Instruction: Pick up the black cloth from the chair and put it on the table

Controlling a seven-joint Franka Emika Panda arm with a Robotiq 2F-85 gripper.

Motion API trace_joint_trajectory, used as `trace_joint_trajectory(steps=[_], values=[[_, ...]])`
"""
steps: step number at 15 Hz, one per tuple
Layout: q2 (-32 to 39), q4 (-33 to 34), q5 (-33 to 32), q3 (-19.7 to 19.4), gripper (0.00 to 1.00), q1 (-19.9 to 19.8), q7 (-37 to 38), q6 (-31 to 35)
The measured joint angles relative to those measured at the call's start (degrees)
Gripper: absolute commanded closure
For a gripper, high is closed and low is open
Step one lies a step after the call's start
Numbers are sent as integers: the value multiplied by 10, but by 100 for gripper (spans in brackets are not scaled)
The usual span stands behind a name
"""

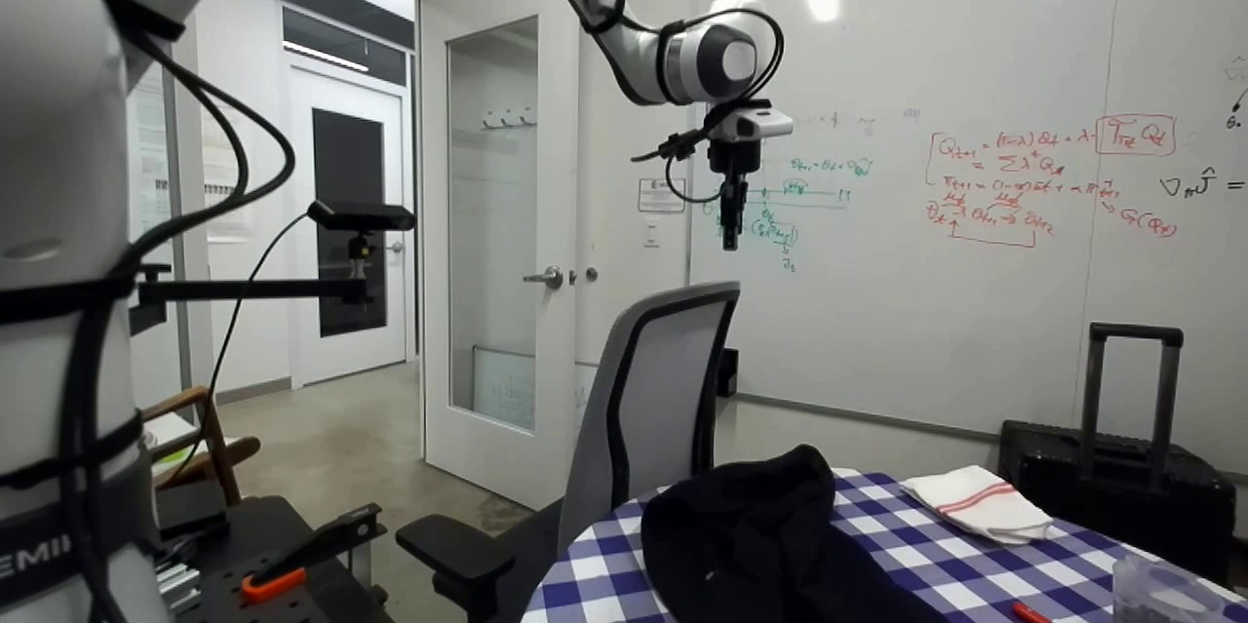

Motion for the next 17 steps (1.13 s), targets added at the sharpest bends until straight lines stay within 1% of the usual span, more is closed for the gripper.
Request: trace_joint_trajectory(steps=[5, 7, 9, 12, 14, 15, 17], values=[[-136, -151, -2, -22, 0, -2, -120, -121], [-189, -215, -7, -29, 0, -6, -182, -149], [-240, -280, -29, -39, 0, -11, -230, -172], [-315, -380, -75, -51, 0, -24, -270, -183], [-371, -448, -83, -60, 0, -39, -307, -165], [-400, -482, -67, -66, 0, -46, -320, -145], [-449, -533, -26, -78, 0, -60, -334, -139]])
